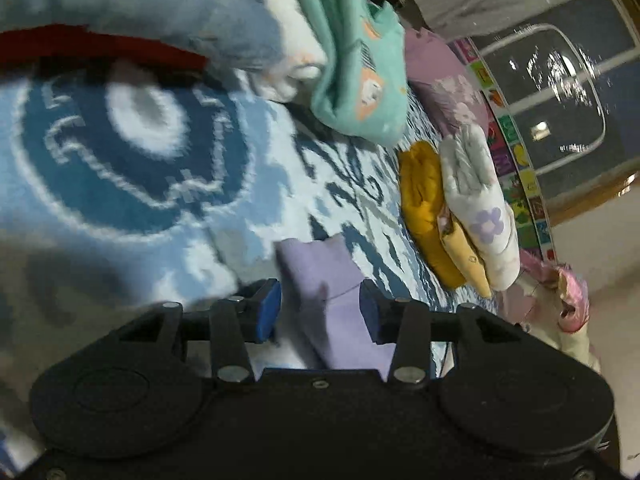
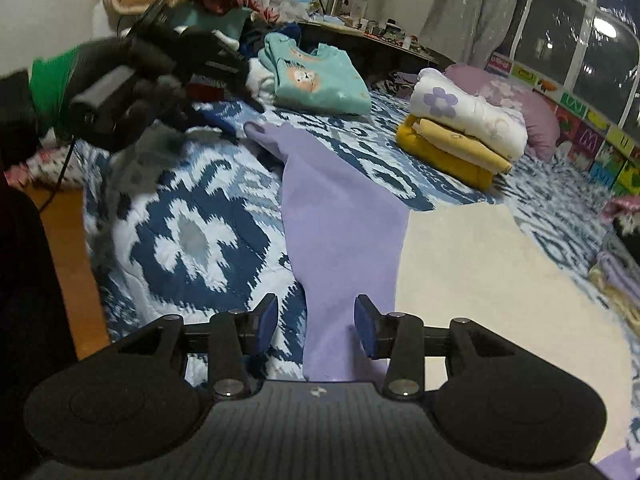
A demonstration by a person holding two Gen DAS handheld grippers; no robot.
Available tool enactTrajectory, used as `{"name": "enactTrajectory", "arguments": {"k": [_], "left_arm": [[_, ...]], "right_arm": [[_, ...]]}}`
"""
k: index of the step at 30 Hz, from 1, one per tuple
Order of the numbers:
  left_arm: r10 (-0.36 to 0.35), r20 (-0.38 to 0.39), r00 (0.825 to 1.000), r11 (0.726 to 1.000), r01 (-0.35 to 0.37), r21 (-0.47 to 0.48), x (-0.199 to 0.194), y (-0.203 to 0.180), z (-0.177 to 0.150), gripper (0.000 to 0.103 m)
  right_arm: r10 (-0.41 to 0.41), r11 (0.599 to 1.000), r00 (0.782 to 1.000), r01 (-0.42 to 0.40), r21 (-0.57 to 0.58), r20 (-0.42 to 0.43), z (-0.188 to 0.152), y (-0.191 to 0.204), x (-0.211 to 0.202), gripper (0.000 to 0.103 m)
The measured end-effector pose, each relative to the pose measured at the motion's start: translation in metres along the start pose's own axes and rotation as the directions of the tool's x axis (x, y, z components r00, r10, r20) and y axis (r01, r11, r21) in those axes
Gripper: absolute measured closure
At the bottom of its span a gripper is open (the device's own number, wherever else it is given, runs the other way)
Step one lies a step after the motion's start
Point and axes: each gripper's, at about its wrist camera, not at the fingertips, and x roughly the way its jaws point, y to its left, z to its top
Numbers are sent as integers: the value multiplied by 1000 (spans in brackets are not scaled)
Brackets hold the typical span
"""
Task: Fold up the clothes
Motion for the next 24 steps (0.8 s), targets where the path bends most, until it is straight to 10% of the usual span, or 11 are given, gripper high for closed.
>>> {"name": "enactTrajectory", "arguments": {"k": [4,9,19,24], "left_arm": [[51,13,999,995,-52,87,20,-13,2,91],[39,46,998,981,-47,187,37,-37,9,97],[-269,91,959,935,237,262,28,-65,23,98],[-33,76,997,978,17,207,58,-30,25,98]], "right_arm": [[-49,997,998,47,-62,-26,-2,6,13,68],[-82,987,996,78,-143,-25,-6,19,22,68],[-34,993,999,30,-119,-35,-6,20,31,97],[4,994,999,-9,-110,-45,-5,18,30,98]]}}
